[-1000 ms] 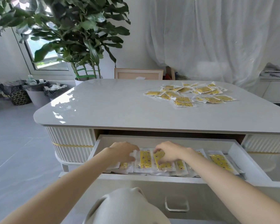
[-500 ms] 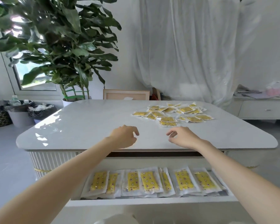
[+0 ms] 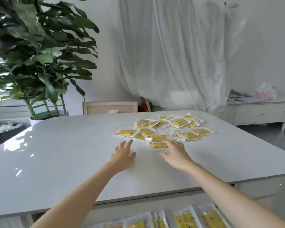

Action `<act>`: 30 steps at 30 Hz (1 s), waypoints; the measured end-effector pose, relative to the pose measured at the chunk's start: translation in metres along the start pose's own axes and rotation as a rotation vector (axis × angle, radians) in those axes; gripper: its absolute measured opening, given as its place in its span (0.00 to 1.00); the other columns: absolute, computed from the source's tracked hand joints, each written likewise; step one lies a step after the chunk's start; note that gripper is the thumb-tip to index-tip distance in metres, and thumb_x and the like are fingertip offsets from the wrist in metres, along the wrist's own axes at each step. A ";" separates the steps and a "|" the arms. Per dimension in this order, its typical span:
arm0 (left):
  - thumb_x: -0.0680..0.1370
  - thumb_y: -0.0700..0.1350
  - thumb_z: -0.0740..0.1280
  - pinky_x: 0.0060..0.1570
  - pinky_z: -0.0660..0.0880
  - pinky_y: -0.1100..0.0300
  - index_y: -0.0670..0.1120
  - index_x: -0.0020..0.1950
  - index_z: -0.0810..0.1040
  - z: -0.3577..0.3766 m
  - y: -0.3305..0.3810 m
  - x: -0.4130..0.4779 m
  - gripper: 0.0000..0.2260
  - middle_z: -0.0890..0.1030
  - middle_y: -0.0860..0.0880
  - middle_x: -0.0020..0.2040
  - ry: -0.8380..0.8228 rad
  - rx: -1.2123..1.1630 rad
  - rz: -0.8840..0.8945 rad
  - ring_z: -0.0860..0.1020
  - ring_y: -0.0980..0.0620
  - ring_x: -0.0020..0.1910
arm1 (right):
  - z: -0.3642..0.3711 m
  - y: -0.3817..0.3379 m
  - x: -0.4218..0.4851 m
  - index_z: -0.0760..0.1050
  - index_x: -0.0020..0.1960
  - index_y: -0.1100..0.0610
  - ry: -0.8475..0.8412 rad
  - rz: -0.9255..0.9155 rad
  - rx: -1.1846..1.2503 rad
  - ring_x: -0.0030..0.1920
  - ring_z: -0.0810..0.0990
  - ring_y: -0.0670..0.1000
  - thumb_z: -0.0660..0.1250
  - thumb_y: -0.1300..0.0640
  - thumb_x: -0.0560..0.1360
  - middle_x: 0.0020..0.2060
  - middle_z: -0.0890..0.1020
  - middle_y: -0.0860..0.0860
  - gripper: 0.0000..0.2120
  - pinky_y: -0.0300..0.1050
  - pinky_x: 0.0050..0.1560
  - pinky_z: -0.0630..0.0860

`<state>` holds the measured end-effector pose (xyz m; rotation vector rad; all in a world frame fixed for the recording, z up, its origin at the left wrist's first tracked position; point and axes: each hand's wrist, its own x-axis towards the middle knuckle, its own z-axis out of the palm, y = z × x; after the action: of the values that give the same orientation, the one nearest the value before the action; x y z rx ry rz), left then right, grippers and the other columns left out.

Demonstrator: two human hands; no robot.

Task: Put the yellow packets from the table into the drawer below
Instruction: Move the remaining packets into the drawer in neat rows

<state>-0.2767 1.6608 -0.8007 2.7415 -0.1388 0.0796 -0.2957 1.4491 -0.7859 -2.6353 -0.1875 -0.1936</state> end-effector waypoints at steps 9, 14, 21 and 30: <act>0.82 0.54 0.51 0.73 0.47 0.40 0.60 0.75 0.57 0.035 0.002 0.099 0.21 0.54 0.53 0.78 0.332 0.107 0.100 0.47 0.46 0.77 | 0.051 0.024 0.085 0.63 0.73 0.46 0.096 -0.069 -0.164 0.77 0.52 0.51 0.48 0.47 0.82 0.75 0.61 0.47 0.21 0.54 0.75 0.51; 0.81 0.56 0.52 0.72 0.45 0.36 0.62 0.73 0.61 0.042 0.007 0.140 0.20 0.57 0.55 0.77 0.281 0.146 0.125 0.50 0.44 0.77 | 0.062 0.029 0.105 0.68 0.69 0.45 0.144 -0.042 -0.172 0.72 0.62 0.51 0.48 0.47 0.82 0.70 0.68 0.44 0.19 0.56 0.71 0.57; 0.80 0.61 0.44 0.68 0.46 0.33 0.69 0.73 0.54 0.047 0.003 0.144 0.20 0.56 0.59 0.76 0.023 0.190 0.032 0.48 0.40 0.76 | 0.067 0.032 0.105 0.69 0.68 0.42 0.129 -0.008 -0.096 0.69 0.64 0.52 0.50 0.49 0.81 0.69 0.70 0.44 0.18 0.52 0.69 0.60; 0.80 0.56 0.44 0.68 0.48 0.32 0.69 0.73 0.52 0.043 0.001 0.101 0.21 0.53 0.59 0.77 0.003 0.217 0.012 0.45 0.40 0.76 | 0.064 0.021 0.071 0.68 0.68 0.42 0.109 0.003 -0.084 0.69 0.64 0.52 0.51 0.49 0.81 0.69 0.70 0.43 0.17 0.53 0.71 0.58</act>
<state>-0.1744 1.6346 -0.8320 2.9567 -0.1533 0.1073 -0.2161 1.4689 -0.8396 -2.6994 -0.1412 -0.3503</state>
